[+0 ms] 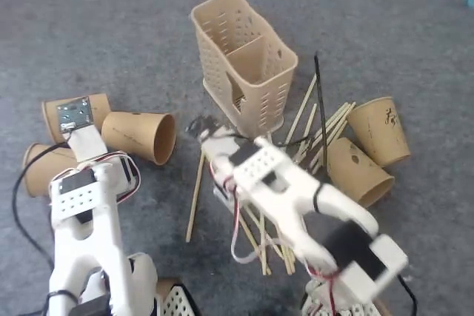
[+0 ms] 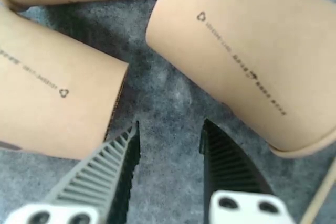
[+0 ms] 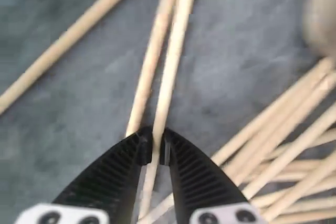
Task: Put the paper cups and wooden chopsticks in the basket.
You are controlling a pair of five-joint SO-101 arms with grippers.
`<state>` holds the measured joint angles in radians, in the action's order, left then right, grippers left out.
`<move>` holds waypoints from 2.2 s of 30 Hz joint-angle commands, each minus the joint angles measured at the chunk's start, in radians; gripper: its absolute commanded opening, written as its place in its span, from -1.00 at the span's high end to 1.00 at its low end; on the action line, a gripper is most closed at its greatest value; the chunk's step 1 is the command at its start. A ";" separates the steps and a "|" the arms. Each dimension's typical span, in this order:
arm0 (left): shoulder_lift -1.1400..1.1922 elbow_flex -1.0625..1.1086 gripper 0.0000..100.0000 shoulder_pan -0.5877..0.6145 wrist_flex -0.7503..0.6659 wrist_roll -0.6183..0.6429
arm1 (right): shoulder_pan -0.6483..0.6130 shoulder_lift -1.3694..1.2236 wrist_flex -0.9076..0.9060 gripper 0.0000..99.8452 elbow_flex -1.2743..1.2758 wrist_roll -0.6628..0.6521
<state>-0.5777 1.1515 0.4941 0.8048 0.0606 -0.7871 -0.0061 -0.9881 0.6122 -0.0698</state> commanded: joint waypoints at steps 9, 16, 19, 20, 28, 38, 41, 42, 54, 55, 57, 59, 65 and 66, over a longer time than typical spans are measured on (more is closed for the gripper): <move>-0.031 -0.007 0.64 0.009 -0.023 0.015 | 0.104 0.404 0.001 0.64 0.110 0.002; -0.031 -0.007 0.64 0.009 -0.023 0.015 | 0.154 0.429 0.010 0.61 0.032 0.008; -0.031 -0.007 0.64 0.009 -0.023 0.015 | 0.170 0.446 0.005 0.62 0.000 0.071; -0.031 -0.007 0.64 0.009 -0.023 0.015 | 0.189 0.455 -0.008 0.62 -0.025 0.114; -0.031 -0.007 0.64 0.009 -0.023 0.015 | 0.357 0.529 -0.217 0.62 -0.322 0.334; -0.031 -0.007 0.64 0.009 -0.023 0.015 | 0.495 0.427 -0.213 0.62 -0.657 0.376; -0.031 -0.007 0.64 0.009 -0.023 0.015 | 0.496 0.268 -0.248 0.62 -0.775 0.379; -0.031 -0.007 0.64 0.009 -0.023 0.015 | 0.496 0.211 -0.268 0.62 -0.825 0.388; -0.031 -0.007 0.64 0.009 -0.023 0.015 | 0.460 -0.245 -0.544 0.62 -1.278 0.450; -0.031 -0.007 0.64 0.009 -0.023 0.015 | 0.460 -0.260 -0.545 0.62 -1.289 0.446; -0.031 -0.007 0.64 0.009 -0.023 0.015 | 0.461 -0.286 -0.544 0.63 -1.306 0.440; -0.031 -0.007 0.64 0.009 -0.023 0.015 | 0.461 -0.305 -0.542 0.74 -1.320 0.410; -0.031 -0.007 0.64 0.009 -0.023 0.015 | 0.469 -0.366 -0.489 0.95 -1.336 0.290; -0.031 -0.007 0.64 0.009 -0.023 0.015 | 0.469 -0.375 -0.475 0.98 -1.336 0.256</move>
<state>-0.5777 1.1515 0.4941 0.8048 0.0606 -0.3130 -0.3805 -1.5021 -0.6720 0.2616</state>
